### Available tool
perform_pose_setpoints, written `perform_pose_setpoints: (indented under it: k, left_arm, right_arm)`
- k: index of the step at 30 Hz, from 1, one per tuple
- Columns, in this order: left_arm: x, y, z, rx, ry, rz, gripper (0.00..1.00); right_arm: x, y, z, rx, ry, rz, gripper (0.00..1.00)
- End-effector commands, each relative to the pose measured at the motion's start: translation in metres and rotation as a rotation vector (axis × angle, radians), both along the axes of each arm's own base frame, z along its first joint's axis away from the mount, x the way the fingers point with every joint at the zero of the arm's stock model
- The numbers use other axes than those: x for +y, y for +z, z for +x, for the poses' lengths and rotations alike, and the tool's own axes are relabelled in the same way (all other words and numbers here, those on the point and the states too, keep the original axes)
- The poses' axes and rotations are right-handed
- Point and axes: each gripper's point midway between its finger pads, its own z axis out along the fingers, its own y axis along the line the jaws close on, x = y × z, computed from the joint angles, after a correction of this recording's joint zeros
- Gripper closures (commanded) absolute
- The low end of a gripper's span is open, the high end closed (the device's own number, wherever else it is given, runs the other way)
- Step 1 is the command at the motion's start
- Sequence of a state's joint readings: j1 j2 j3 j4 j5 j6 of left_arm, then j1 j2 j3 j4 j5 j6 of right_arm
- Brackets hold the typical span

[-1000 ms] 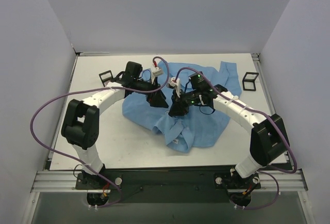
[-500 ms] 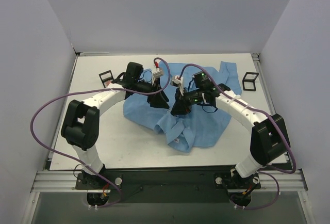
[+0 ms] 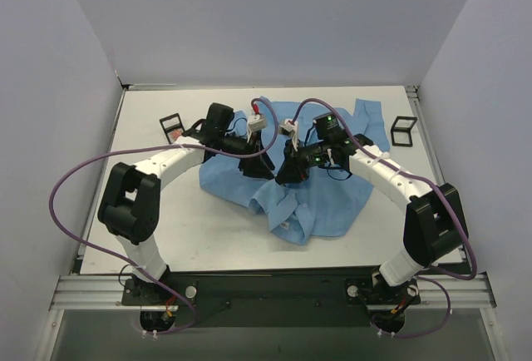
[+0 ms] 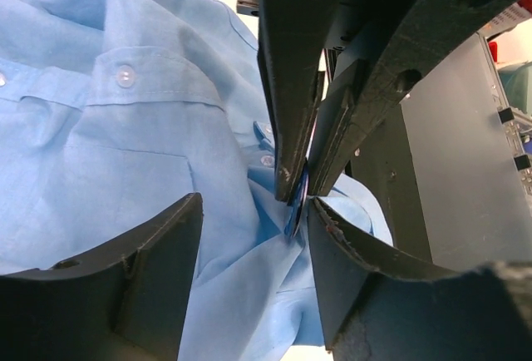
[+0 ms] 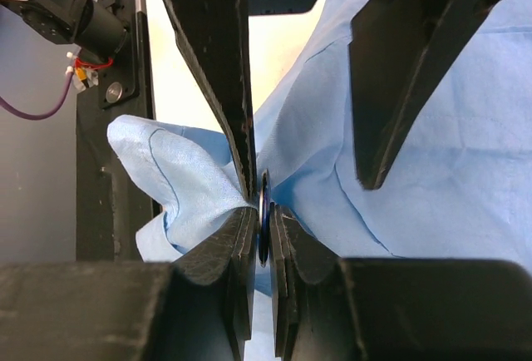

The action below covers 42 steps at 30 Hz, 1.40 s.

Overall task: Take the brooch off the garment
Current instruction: Remove the brooch from the clothes.

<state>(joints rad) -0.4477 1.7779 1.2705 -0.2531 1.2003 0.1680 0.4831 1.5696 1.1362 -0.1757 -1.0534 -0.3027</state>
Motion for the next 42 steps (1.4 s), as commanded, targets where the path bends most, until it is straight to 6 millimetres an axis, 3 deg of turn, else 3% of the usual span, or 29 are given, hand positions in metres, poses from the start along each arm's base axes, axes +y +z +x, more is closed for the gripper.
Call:
perform_pose_setpoints:
  k: [1, 6, 7, 12, 14, 16, 24, 27, 31, 34, 38, 42]
  left_arm:
    - [-0.002, 0.018, -0.007, -0.089, -0.025, -0.015, 0.40]
    - [-0.003, 0.015, -0.011, -0.096, -0.039, -0.010, 0.47]
    - [-0.003, 0.014, -0.012, -0.096, -0.039, -0.007, 0.56]
    - [-0.006, 0.015, -0.016, -0.111, -0.062, -0.008, 0.72]
    - [-0.007, 0.013, -0.021, -0.112, -0.076, 0.002, 0.93]
    - [-0.009, 0.013, -0.024, -0.117, -0.088, 0.002, 1.00]
    - [-0.011, 0.020, -0.033, -0.103, -0.116, -0.021, 1.00]
    - [-0.011, 0.024, -0.031, -0.092, -0.100, -0.032, 1.00]
    - [-0.008, 0.030, -0.024, -0.101, -0.059, -0.052, 1.00]
    - [-0.007, 0.036, -0.017, -0.128, -0.030, -0.074, 1.00]
    - [-0.005, 0.039, -0.014, -0.104, -0.006, -0.090, 1.00]
    - [-0.004, 0.046, -0.010, -0.092, 0.017, -0.124, 1.00]
  right_arm:
    - [0.005, 0.017, -0.005, -0.004, 0.043, 0.077, 0.97]
    - [0.005, 0.018, -0.005, -0.003, 0.043, 0.080, 0.97]
    - [0.005, 0.018, -0.005, -0.003, 0.044, 0.081, 0.97]
    - [0.006, 0.020, -0.004, -0.004, 0.041, 0.084, 0.97]
    - [0.006, 0.019, -0.004, -0.002, 0.041, 0.084, 0.97]
    - [0.005, 0.018, -0.004, -0.003, 0.040, 0.081, 0.97]
    - [0.002, 0.015, 0.003, -0.021, 0.014, 0.061, 0.94]
    - [-0.005, 0.015, 0.012, -0.040, -0.020, 0.048, 0.80]
    - [-0.020, 0.022, 0.019, -0.074, -0.052, 0.037, 0.55]
    - [-0.030, 0.028, 0.020, -0.104, -0.062, 0.031, 0.43]
    - [-0.038, 0.033, 0.019, -0.130, -0.055, 0.027, 0.39]
    - [-0.038, 0.033, 0.013, -0.132, -0.021, 0.042, 0.42]
